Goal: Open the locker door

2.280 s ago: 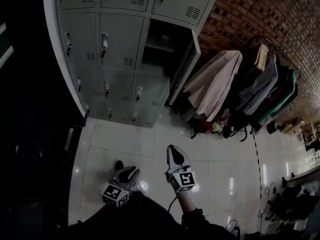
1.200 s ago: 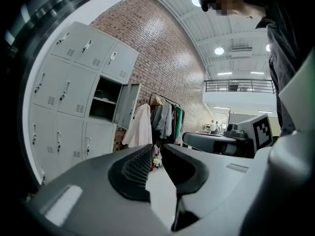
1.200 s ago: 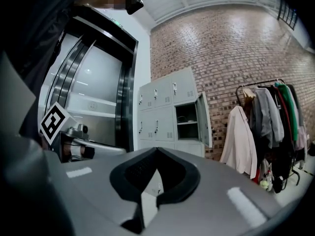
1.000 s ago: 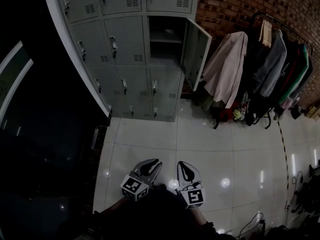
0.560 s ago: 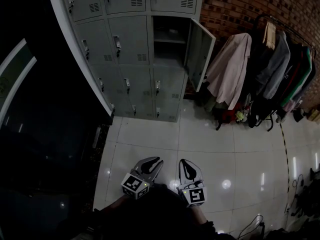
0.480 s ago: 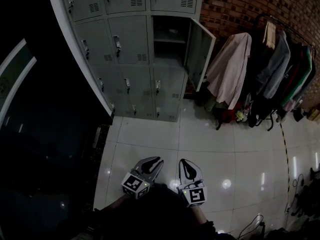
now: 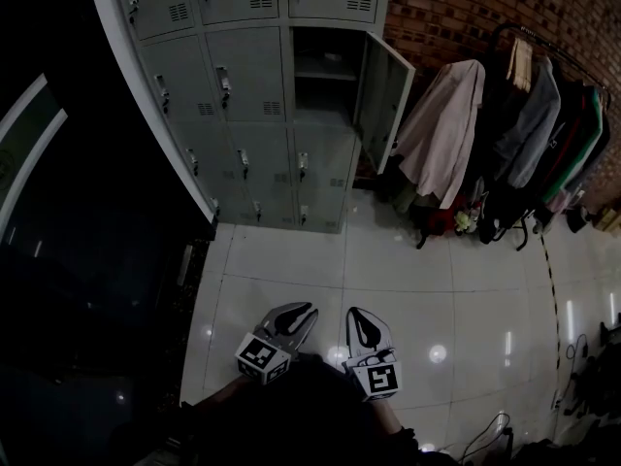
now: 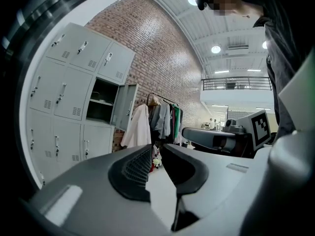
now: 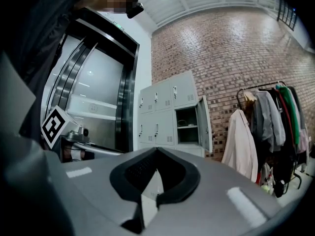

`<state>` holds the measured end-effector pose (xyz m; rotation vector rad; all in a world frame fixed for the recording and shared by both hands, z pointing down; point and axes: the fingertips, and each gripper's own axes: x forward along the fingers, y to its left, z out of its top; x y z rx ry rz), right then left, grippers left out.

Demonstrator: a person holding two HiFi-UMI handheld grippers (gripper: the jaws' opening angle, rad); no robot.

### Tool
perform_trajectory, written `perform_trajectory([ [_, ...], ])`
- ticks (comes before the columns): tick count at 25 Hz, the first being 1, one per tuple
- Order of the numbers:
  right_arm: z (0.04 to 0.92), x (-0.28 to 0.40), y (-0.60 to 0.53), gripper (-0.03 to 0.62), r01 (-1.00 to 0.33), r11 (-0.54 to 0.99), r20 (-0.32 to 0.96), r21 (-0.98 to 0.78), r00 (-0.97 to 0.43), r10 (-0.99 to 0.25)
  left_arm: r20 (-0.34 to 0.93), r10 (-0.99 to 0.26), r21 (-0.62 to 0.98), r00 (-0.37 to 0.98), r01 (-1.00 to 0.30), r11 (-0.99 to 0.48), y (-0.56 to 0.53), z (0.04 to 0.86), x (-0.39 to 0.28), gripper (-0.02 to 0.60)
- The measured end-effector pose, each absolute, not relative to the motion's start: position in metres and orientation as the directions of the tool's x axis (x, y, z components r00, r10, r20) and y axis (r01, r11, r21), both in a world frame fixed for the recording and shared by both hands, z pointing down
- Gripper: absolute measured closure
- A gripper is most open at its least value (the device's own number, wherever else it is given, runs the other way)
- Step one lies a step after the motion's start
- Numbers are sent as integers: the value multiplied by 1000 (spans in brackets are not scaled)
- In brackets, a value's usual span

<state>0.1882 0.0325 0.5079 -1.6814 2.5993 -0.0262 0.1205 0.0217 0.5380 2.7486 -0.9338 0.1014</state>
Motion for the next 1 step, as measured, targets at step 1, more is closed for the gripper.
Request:
perform_trajectory([
  [1, 507, 188, 32, 594, -911, 411, -32, -38, -410, -912, 141, -590, 200, 795, -606, -770, 22, 538, 121, 499],
])
